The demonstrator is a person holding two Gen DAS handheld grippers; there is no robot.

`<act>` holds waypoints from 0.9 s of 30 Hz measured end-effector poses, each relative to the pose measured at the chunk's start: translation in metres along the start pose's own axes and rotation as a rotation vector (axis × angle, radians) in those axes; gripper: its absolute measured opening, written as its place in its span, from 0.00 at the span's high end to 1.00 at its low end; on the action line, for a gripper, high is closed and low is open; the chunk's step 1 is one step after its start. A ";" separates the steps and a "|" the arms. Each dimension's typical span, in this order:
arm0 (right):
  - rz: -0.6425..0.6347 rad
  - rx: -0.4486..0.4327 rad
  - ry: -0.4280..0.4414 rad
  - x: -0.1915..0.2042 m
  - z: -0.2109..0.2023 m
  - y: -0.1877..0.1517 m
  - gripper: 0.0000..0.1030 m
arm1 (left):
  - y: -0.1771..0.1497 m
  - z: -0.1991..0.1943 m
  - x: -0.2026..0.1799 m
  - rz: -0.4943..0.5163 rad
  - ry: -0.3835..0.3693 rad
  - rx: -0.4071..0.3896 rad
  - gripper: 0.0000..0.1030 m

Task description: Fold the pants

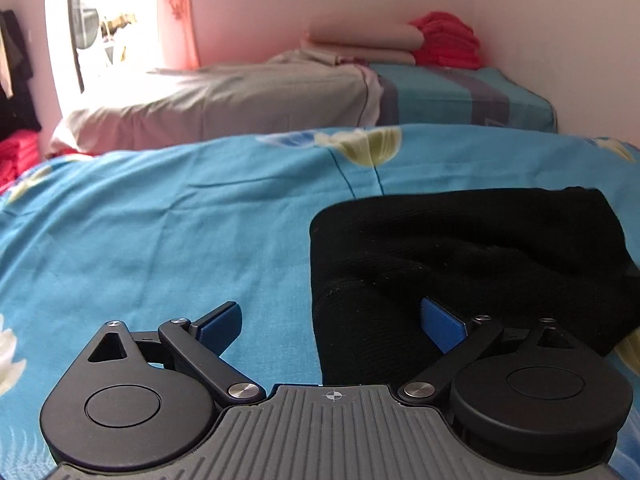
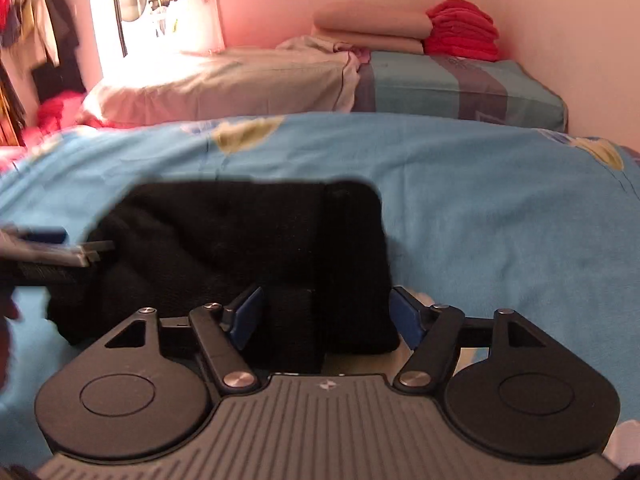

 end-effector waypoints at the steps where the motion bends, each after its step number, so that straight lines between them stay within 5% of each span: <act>1: 0.030 -0.028 0.003 -0.005 -0.007 0.010 0.28 | 0.001 0.001 -0.001 0.004 0.004 -0.004 0.00; 6: 0.087 -0.086 0.074 0.008 0.025 0.036 0.29 | 0.000 0.003 -0.003 0.008 0.018 -0.014 0.00; 8: 0.049 -0.034 0.024 0.014 0.058 0.029 0.68 | 0.000 0.001 -0.004 0.007 0.018 -0.015 0.00; 10: 0.003 -0.074 0.011 0.021 0.060 0.031 0.82 | 0.000 0.000 -0.004 0.010 0.019 -0.013 0.00; 13: 0.011 -0.168 0.021 0.019 0.045 0.050 0.82 | 0.001 0.000 -0.005 0.004 0.003 -0.010 0.00; 16: -0.051 -0.089 -0.034 0.015 0.069 0.041 0.81 | 0.001 0.001 -0.006 -0.004 0.001 -0.006 0.00; 18: -0.080 -0.108 -0.045 0.016 0.075 0.036 0.79 | 0.001 0.000 -0.006 -0.001 0.004 -0.007 0.00; 21: -0.029 -0.130 -0.042 0.005 0.061 0.037 0.62 | 0.002 0.001 -0.006 0.000 0.001 0.000 0.00; 23: -0.004 -0.136 -0.082 -0.005 0.049 0.035 0.21 | 0.003 0.000 -0.006 0.001 -0.002 0.006 0.00; 24: 0.002 -0.141 -0.111 -0.010 0.045 0.036 0.10 | 0.004 0.000 -0.005 0.001 -0.010 0.009 0.00; 27: 0.051 -0.112 -0.046 -0.022 0.036 0.033 0.08 | 0.007 -0.006 0.003 -0.033 -0.068 0.018 0.00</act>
Point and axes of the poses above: each gripper's, at about its wrist camera, not at the fingertips, and z roughly the way its jaws point, x to its left, y to its top, the point moved 6 cm from there along z, roughly the way its jaws point, and after that the axes turned 1 degree about -x, right-handed, at the moved point
